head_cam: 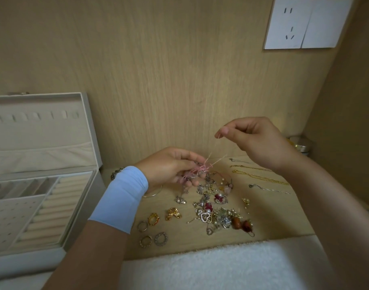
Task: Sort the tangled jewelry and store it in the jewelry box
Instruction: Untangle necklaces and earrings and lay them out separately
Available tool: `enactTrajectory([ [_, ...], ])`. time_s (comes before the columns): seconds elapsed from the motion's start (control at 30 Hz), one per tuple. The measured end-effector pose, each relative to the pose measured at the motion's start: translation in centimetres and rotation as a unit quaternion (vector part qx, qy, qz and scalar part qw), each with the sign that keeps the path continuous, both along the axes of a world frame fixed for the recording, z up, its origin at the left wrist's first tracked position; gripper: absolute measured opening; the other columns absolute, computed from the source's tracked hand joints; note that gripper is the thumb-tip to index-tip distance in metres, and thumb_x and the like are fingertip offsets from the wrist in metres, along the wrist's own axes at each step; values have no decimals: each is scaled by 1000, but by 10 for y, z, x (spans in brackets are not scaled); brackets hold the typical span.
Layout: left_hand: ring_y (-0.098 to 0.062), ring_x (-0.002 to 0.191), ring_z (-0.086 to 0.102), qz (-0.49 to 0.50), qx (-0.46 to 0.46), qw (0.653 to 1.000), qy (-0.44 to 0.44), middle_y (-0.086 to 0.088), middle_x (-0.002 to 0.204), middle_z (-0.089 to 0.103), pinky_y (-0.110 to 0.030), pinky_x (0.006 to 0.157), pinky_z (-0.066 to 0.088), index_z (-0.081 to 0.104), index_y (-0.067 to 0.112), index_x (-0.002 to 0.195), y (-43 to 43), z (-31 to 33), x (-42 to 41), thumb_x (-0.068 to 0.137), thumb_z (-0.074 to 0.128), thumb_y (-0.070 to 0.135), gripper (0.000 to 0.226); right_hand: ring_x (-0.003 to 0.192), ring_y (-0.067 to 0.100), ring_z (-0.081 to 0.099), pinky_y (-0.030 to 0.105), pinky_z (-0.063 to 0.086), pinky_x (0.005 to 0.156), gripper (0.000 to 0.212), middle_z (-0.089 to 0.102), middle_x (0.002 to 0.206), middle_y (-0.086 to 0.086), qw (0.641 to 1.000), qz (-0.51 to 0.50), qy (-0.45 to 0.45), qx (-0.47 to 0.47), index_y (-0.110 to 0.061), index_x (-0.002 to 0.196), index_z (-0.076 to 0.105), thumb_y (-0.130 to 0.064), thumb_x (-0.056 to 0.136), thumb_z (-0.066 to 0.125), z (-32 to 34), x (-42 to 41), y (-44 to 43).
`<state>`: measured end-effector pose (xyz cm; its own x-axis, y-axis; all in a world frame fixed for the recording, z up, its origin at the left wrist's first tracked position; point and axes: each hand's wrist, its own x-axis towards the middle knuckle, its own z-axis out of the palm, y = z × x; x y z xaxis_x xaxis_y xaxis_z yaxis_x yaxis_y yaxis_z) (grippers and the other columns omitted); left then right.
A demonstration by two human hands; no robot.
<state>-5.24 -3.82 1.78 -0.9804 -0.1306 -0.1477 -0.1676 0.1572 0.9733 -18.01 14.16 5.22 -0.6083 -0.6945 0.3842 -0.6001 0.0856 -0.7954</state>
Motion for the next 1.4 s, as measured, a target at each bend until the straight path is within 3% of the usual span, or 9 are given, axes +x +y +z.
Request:
enactTrajectory([
  [0.4,-13,67,69,102,-154,978,95,2,70,72,-29,71,57,69,16,84,-3,-3,-5,98,55,3,24,43,4,29,12,27,43,21,44,42,-18,1000,-9,-8,-13,-10,92,76,-21,100,60,6,-3,5],
  [0.53,-13,43,38,139,-77,983,92,6,47,42,-37,63,60,63,11,78,-3,0,-8,97,46,-1,28,46,7,27,12,27,44,22,38,48,-9,1000,-14,2,22,-15,89,77,-24,99,60,4,-4,6],
  [0.7,-13,48,34,169,1,983,70,-5,67,46,-15,42,24,55,12,70,-6,1,-9,91,37,0,31,38,-1,44,7,32,46,24,40,38,-16,996,-53,15,69,-15,86,76,-24,100,59,1,-8,6],
  [0.87,-16,42,36,78,-29,996,-34,-13,98,75,-11,37,17,42,16,76,-6,4,-3,96,33,9,23,33,4,37,8,29,42,24,34,34,-13,995,-64,18,68,-17,85,76,-26,100,60,-1,-11,5],
  [1.07,-9,45,35,58,-164,984,-40,7,56,52,-23,48,25,57,19,82,3,8,-1,97,55,26,16,36,4,32,6,30,42,24,35,38,-9,996,-62,24,64,-17,86,78,-28,99,61,-4,-14,3],
  [1.17,0,60,47,63,-310,949,-22,17,67,53,-22,64,35,70,28,94,-2,10,2,89,69,37,11,52,8,53,11,41,55,24,64,64,2,990,-70,34,117,-24,81,78,-34,97,63,-7,-20,6],
  [1.3,2,70,64,56,-314,948,9,16,79,72,-11,68,46,76,23,87,2,22,9,96,60,28,19,85,4,69,32,56,84,17,76,86,-9,970,-43,23,239,-24,79,80,-32,91,71,-13,-18,5],
  [1.33,10,68,64,58,-280,958,17,19,90,64,-2,61,41,74,15,88,6,26,9,98,57,21,20,84,8,69,31,56,81,15,76,84,-8,960,-27,30,277,-23,80,80,-29,90,70,-15,-16,4],
  [1.4,16,52,57,70,-231,970,29,17,66,68,0,47,33,70,5,87,9,29,8,99,54,12,21,64,7,62,25,51,61,15,72,70,-12,935,17,36,353,-22,79,79,-25,90,69,-18,-9,1],
])
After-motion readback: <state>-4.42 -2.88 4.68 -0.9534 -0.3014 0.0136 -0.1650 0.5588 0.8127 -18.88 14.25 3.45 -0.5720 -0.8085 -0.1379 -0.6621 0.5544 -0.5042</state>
